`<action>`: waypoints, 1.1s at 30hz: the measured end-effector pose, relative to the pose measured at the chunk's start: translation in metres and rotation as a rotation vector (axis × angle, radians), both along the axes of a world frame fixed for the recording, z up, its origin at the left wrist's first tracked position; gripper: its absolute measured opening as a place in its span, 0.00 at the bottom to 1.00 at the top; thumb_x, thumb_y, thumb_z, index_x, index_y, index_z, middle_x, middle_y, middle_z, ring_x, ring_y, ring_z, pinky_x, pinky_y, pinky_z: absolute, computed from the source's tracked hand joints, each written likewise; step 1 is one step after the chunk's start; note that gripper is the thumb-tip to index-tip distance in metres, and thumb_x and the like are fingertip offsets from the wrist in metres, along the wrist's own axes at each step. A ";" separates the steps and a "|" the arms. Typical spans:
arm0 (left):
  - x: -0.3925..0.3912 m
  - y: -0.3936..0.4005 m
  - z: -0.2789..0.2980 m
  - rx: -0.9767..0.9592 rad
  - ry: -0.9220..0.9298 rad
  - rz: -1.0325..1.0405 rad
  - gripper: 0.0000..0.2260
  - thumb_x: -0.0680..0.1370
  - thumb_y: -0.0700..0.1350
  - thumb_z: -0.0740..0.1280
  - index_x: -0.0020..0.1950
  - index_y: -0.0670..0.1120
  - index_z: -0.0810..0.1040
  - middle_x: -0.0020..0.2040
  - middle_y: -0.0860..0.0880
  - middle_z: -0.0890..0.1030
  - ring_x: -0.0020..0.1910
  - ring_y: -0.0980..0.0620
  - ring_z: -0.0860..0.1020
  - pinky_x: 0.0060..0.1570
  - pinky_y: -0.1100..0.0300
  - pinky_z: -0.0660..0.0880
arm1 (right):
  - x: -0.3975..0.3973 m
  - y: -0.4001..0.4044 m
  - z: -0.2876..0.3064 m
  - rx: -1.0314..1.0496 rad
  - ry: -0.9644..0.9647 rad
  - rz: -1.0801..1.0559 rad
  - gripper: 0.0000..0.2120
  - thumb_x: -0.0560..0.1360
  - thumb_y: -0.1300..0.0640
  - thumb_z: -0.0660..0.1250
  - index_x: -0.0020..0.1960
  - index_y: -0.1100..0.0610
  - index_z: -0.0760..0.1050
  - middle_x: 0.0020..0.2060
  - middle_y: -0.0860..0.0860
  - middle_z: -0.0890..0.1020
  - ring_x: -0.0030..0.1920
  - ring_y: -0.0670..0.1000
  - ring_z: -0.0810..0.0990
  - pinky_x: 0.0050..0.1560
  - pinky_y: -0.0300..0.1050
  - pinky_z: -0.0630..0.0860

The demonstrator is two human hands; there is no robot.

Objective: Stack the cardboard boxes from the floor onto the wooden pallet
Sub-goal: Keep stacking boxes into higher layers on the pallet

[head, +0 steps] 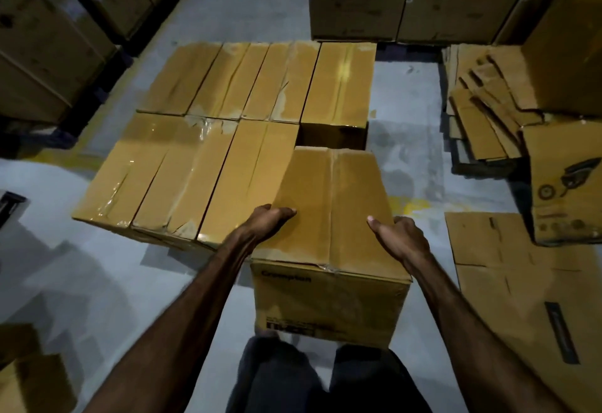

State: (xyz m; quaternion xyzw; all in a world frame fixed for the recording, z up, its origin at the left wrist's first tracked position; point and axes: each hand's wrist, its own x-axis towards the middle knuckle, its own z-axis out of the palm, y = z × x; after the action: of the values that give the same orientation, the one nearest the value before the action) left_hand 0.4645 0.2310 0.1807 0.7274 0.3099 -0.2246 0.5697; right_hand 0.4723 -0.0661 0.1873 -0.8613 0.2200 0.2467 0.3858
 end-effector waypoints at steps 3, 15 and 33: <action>0.027 0.004 -0.013 0.033 0.035 -0.007 0.34 0.74 0.58 0.77 0.73 0.39 0.75 0.63 0.44 0.82 0.57 0.44 0.82 0.53 0.52 0.79 | 0.030 0.007 -0.011 -0.011 0.010 0.031 0.26 0.75 0.30 0.68 0.58 0.52 0.80 0.56 0.55 0.85 0.53 0.60 0.82 0.52 0.50 0.78; 0.100 0.053 -0.093 0.037 0.116 -0.079 0.22 0.75 0.45 0.80 0.66 0.44 0.77 0.60 0.47 0.84 0.56 0.43 0.83 0.62 0.44 0.80 | 0.073 0.053 -0.090 -0.053 0.103 -0.029 0.28 0.75 0.33 0.66 0.66 0.52 0.75 0.60 0.56 0.83 0.58 0.62 0.82 0.60 0.55 0.80; 0.089 0.059 -0.208 0.203 0.006 -0.017 0.30 0.74 0.31 0.74 0.75 0.47 0.75 0.62 0.51 0.83 0.59 0.45 0.82 0.64 0.45 0.80 | 0.068 0.059 -0.212 0.082 0.067 -0.022 0.28 0.81 0.56 0.71 0.77 0.54 0.64 0.68 0.56 0.81 0.63 0.63 0.81 0.64 0.54 0.76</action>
State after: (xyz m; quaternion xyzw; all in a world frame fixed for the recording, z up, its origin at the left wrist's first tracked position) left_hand 0.5536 0.2901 -0.0271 0.7831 0.3266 -0.1989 0.4904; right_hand 0.5398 -0.0071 -0.0247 -0.8336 0.2320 0.2800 0.4159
